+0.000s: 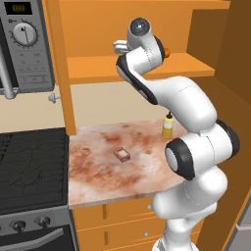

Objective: Pick the bar soap and bar soap from the cabinet and place them on the counter.

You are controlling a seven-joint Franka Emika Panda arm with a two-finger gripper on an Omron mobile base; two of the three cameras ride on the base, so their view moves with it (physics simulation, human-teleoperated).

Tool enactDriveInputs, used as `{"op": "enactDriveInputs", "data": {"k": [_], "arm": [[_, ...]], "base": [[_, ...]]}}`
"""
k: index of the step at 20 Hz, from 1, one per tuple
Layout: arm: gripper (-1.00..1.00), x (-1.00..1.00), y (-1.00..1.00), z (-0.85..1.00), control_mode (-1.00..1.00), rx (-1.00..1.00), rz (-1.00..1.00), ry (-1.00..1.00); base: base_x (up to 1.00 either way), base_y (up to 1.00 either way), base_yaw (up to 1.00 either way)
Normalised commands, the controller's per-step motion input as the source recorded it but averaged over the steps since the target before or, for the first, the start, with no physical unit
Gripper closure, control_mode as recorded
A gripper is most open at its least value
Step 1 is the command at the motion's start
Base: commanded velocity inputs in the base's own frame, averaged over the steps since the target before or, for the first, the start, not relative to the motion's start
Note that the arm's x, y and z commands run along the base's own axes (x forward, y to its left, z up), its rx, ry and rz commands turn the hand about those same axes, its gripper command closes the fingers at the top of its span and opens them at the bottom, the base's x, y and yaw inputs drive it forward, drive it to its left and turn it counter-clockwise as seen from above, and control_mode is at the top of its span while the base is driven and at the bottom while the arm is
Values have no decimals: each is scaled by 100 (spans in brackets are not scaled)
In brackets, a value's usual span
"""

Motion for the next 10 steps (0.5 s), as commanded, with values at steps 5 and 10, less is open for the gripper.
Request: {"op": "enactDriveInputs", "data": {"k": [5, 10], "arm": [[-100, 35, 0, 25, -100, -4, -1, 16], [-100, 8, 0, 1, -100, -4, -7, 22]], "base": [[0, 0, 0], [0, 0, 0]]}}
